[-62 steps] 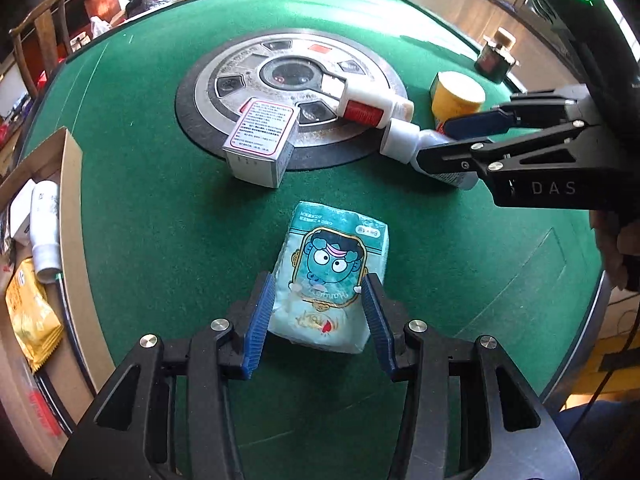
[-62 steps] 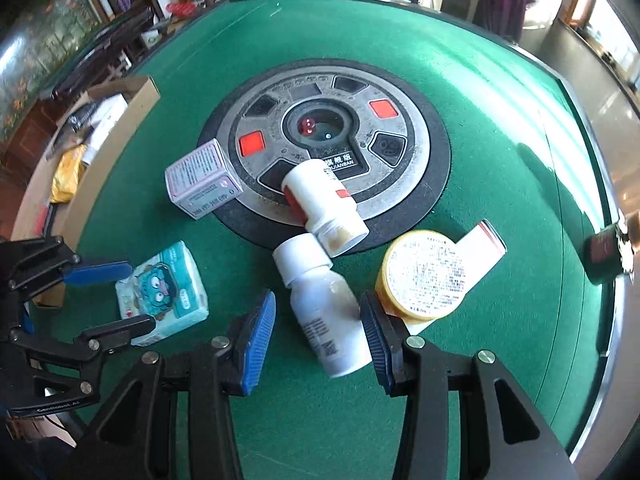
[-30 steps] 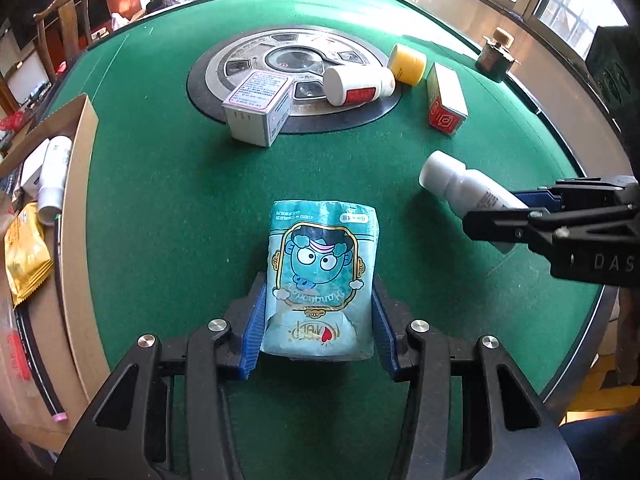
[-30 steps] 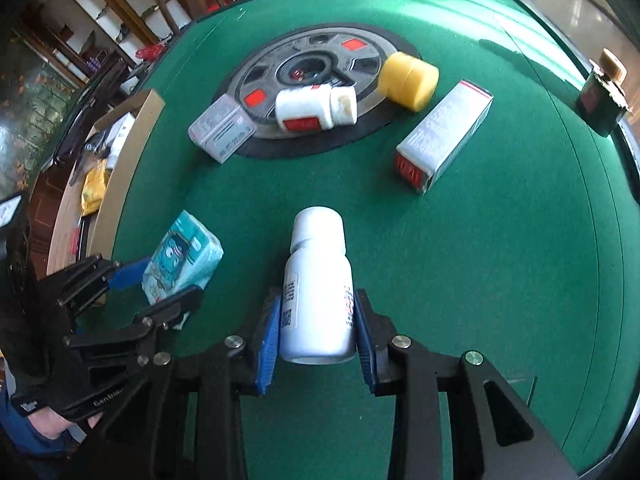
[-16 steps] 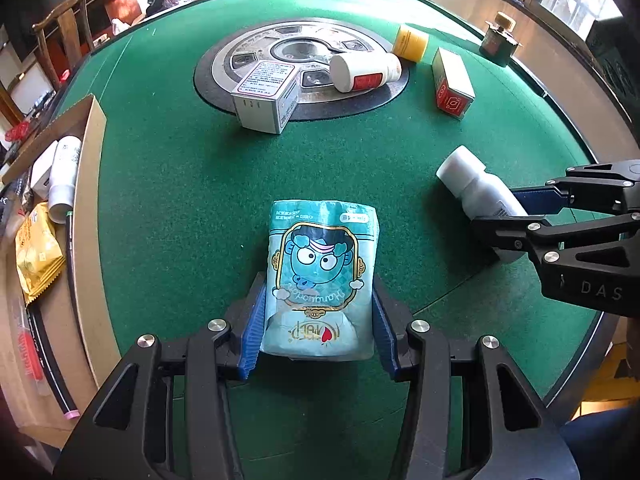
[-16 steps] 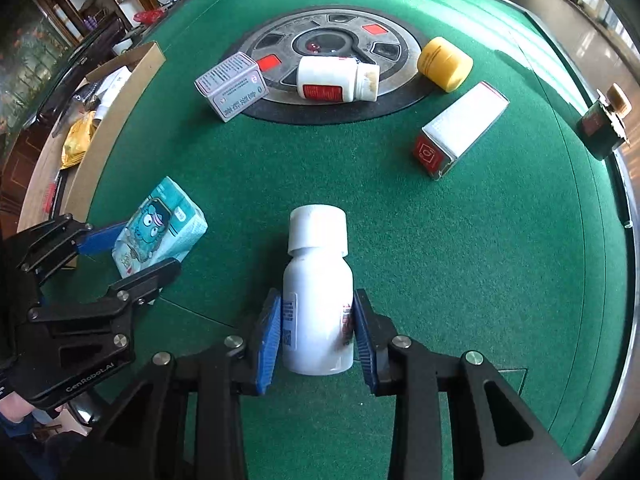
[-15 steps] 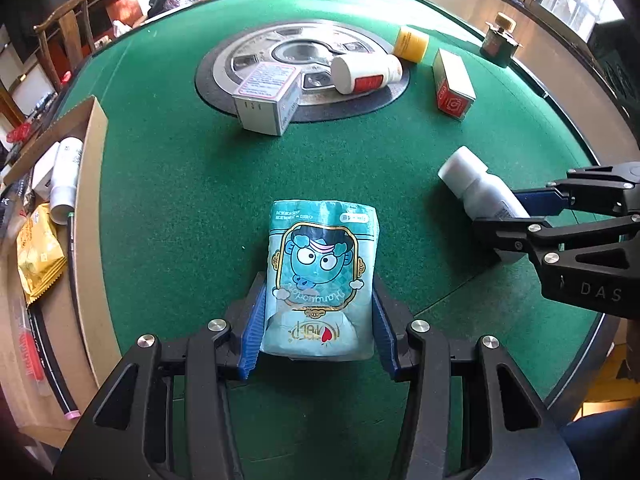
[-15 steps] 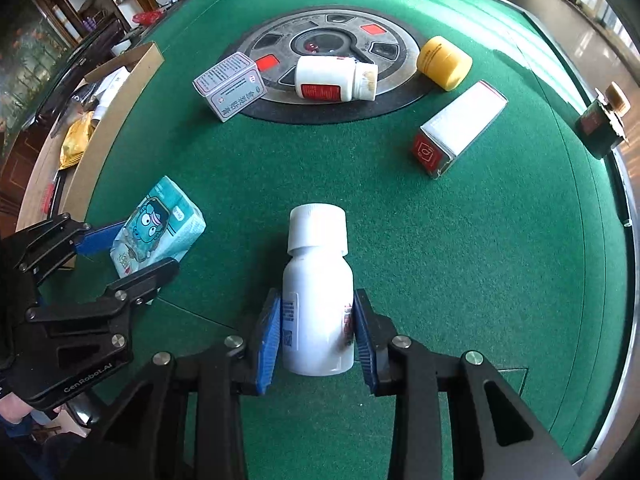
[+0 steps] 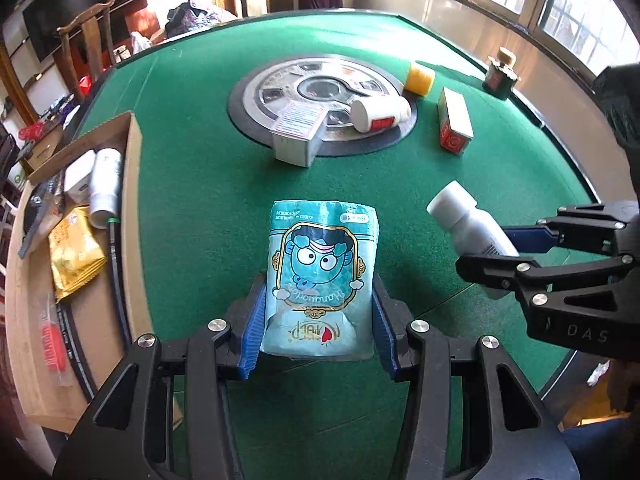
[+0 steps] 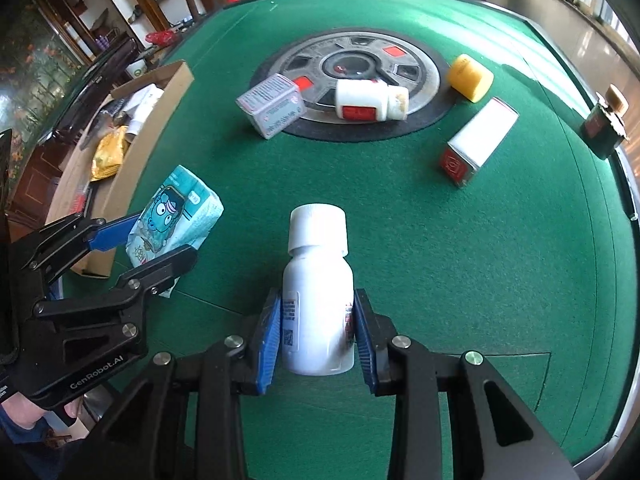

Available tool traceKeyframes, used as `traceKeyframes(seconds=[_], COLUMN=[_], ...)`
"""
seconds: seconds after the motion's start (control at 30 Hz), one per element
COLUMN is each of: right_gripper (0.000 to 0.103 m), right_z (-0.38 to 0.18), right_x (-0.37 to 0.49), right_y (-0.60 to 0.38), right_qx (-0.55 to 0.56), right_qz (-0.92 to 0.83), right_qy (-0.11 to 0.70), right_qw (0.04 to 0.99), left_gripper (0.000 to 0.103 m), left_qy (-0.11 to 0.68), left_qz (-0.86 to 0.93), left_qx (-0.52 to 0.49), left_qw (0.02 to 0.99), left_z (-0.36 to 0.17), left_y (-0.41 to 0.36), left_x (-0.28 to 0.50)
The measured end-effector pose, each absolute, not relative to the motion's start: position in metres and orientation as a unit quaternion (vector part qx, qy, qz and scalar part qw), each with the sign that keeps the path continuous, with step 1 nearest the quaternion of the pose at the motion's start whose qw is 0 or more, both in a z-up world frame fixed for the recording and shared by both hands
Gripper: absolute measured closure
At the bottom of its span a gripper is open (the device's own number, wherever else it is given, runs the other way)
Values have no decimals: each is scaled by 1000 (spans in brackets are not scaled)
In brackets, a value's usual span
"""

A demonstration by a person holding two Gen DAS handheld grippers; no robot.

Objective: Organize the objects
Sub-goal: 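Carry the blue packet to the box with the left gripper while the right gripper carries the bottle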

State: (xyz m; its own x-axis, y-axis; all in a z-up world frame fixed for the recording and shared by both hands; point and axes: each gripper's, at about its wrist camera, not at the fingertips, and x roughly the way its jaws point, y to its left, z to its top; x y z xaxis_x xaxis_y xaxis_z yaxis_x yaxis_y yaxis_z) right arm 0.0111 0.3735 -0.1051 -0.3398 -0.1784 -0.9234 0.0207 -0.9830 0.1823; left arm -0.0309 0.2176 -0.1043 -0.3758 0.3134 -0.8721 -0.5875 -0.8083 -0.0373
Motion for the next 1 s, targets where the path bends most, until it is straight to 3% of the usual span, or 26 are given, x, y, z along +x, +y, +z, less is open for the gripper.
traceKeyframes(seconds=[0.47,1.0], right_gripper=[69,69], right_z=[-68,-81], right_x=[-13,-54], right_y=[283,127], right_qx=[553,560], right_qz=[-816,-804], right_qy=[-80,-17], right_qw=[146,199], left_gripper=[56,56], left_qy=[73,46], left_qz=[854,858], left_qx=[-467,-493], left_qw=[216,136], left_z=[-58,-81], left_y=[106,-24], left_x=[-47,-96])
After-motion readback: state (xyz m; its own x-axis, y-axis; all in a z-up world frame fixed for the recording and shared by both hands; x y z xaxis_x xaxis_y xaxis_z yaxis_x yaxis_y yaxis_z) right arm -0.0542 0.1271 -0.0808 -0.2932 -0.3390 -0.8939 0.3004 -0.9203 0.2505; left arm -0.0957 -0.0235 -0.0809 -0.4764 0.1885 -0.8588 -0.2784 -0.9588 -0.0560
